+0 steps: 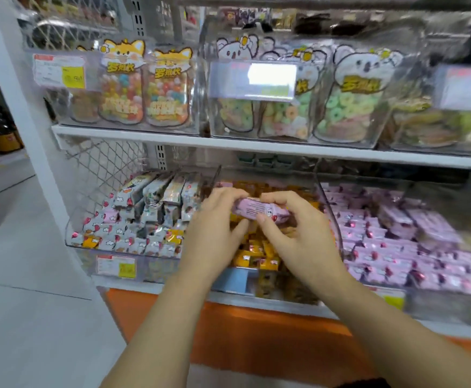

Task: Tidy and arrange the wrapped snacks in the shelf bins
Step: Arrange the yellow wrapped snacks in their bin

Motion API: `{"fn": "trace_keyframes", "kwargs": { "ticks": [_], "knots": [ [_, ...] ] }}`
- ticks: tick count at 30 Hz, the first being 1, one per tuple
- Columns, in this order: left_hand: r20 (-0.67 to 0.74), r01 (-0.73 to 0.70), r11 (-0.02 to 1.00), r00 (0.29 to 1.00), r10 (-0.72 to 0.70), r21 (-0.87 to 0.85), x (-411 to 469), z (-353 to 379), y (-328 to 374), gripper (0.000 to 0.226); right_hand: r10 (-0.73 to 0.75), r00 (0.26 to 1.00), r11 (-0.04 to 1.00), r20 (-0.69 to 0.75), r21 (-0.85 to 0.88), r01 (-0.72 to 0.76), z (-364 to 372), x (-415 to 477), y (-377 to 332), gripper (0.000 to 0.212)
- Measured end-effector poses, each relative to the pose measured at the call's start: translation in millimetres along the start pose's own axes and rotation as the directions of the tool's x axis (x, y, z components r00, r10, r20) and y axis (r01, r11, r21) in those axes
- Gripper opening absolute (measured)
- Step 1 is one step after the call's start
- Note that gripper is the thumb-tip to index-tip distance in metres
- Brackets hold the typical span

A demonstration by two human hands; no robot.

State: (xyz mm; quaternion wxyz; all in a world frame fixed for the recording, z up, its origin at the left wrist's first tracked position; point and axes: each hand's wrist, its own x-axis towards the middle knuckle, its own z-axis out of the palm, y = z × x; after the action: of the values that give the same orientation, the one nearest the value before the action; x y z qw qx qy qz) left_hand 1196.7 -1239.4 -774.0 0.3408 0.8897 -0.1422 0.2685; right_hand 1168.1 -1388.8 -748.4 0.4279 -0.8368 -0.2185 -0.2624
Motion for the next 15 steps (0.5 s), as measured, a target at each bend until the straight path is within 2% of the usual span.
{"fn": "trace_keyframes", "kwargs": {
  "ticks": [4,8,11,15],
  "knots": [
    [0.039,-0.057,0.998,0.998,0.056,0.027,5,32,24,0.041,-0.009,0.998,0.996,-0.070,-0.089,0.002,-32,-20,29,0.032],
    [0.106,-0.081,0.996,0.991,0.076,0.043,8,58,44,0.037,-0.013,0.989,0.990,-0.146,-0.140,-0.007,-62,-35,54,0.028],
    [0.180,-0.119,0.989,0.978,0.102,0.085,7,76,55,0.032,0.059,0.979,0.984,-0.196,-0.152,-0.090,-81,-42,74,0.027],
    [0.258,-0.190,0.974,0.954,0.154,0.121,5,93,72,0.034,0.162,0.959,0.941,-0.230,-0.256,-0.221,-103,-43,105,0.032]
  ]
}}
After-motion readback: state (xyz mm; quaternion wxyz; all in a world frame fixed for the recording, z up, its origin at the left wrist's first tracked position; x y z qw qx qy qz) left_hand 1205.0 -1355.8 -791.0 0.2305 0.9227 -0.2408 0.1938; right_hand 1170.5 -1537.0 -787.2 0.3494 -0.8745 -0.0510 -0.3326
